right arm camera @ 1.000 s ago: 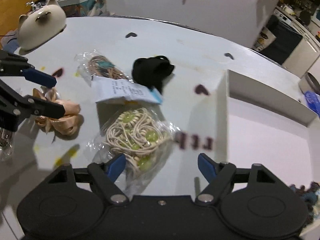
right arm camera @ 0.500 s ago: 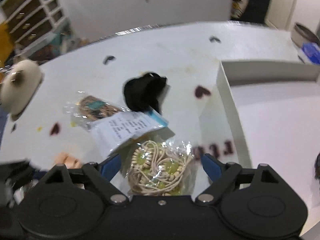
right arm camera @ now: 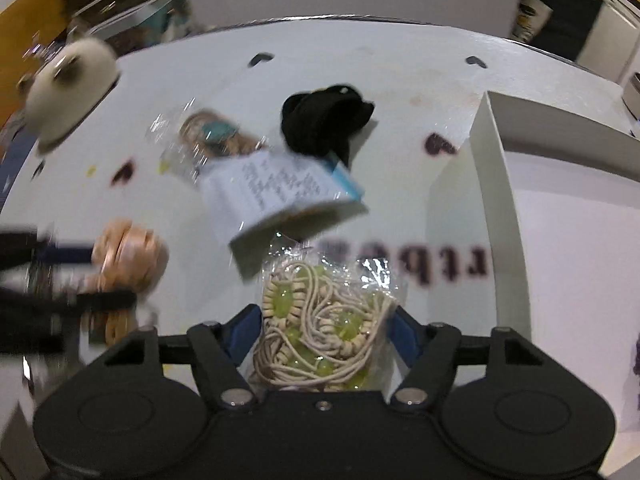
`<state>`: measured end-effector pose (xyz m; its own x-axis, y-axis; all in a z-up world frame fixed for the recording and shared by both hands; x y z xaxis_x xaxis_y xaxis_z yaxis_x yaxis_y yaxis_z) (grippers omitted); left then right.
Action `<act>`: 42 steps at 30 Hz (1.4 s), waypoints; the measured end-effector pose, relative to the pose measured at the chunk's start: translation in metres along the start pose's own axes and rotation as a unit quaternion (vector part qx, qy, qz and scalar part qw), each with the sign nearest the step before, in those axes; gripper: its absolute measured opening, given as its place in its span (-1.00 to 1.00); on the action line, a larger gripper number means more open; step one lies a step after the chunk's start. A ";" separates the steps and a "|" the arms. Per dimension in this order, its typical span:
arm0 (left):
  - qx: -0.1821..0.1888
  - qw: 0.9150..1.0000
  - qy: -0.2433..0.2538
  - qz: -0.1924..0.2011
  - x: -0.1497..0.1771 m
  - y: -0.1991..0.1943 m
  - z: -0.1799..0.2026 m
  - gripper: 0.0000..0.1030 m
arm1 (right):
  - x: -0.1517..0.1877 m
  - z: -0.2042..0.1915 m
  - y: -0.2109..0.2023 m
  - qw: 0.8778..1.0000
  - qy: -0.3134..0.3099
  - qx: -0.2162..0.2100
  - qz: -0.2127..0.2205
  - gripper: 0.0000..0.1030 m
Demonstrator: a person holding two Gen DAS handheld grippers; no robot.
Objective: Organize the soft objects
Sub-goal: 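Grasp the peach satin bow with the left tool while the right tool grasps the beaded-cord bag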
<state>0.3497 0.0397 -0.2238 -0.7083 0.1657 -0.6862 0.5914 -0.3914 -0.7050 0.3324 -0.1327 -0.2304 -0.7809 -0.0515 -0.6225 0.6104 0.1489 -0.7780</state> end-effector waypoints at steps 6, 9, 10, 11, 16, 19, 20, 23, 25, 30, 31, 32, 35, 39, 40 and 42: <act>-0.041 0.997 -0.059 0.004 0.003 -0.015 -0.011 0.40 | 0.022 0.005 -0.021 1.000 -0.026 -0.009 -0.008 0.32; -0.051 0.995 -0.084 0.006 0.007 -0.019 -0.011 0.41 | 0.026 0.006 -0.024 1.000 -0.019 -0.007 -0.010 0.33; -0.051 0.995 -0.086 0.006 0.008 -0.019 -0.010 0.41 | 0.027 0.006 -0.025 1.000 -0.018 -0.007 -0.010 0.33; -0.052 0.995 -0.089 0.004 0.009 -0.018 -0.008 0.41 | 0.027 0.005 -0.024 1.000 -0.018 -0.006 -0.009 0.33; -0.057 0.995 -0.084 0.003 0.014 -0.013 0.000 0.24 | 0.027 -0.003 -0.028 0.999 -0.033 -0.012 -0.005 0.32; -0.060 0.996 -0.061 -0.009 0.018 -0.008 0.007 0.07 | 0.027 -0.009 -0.029 0.999 -0.037 -0.021 -0.004 0.31; -0.062 0.996 -0.055 -0.009 0.019 -0.007 0.008 0.01 | 0.028 -0.010 -0.029 0.999 -0.038 -0.024 -0.005 0.31; -0.066 0.996 -0.052 -0.007 0.019 -0.007 0.008 -0.26 | 0.028 -0.012 -0.030 0.999 -0.039 -0.027 -0.004 0.27; -0.060 0.996 -0.063 -0.005 0.018 -0.008 0.007 -0.40 | 0.027 -0.012 -0.032 0.999 -0.038 -0.026 -0.001 0.25; -0.044 0.997 -0.070 0.008 0.015 -0.015 0.013 -0.48 | 0.025 -0.010 -0.038 0.999 -0.035 -0.021 0.010 0.21; -0.041 0.996 -0.073 0.012 0.014 -0.018 0.014 -0.49 | 0.024 -0.009 -0.039 0.999 -0.034 -0.020 0.013 0.21; -0.039 0.996 -0.076 0.017 0.013 -0.021 0.016 -0.49 | 0.024 -0.009 -0.041 0.999 -0.033 -0.020 0.015 0.20; -0.035 0.995 -0.086 0.036 0.008 -0.031 0.021 -0.49 | 0.021 -0.008 -0.047 0.999 -0.031 -0.017 0.026 0.18; -0.035 0.992 -0.099 0.068 -0.001 -0.051 0.027 -0.49 | 0.015 -0.007 -0.063 0.998 -0.032 -0.013 0.055 0.18; -0.035 0.991 -0.101 0.075 -0.003 -0.056 0.028 -0.49 | 0.012 -0.007 -0.068 0.997 -0.033 -0.013 0.063 0.18; -0.037 0.989 -0.106 0.092 -0.008 -0.068 0.032 -0.49 | 0.008 -0.007 -0.078 0.996 -0.035 -0.011 0.081 0.18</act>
<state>0.3025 0.0361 -0.1645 -0.6464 -0.0992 -0.7566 0.7388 -0.3295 -0.5880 0.2776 -0.1374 -0.1734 -0.6615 -0.0932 -0.7441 0.7236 0.1814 -0.6660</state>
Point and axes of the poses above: each gripper's, at about its wrist camera, not at the fingertips, and y roughly the way its jaws point, z to its right, x to its underside, the point moved 8 cm from there along y, roughly the way its jaws point, and after that the axes turned 14 degrees about z, right-handed, at the moved point
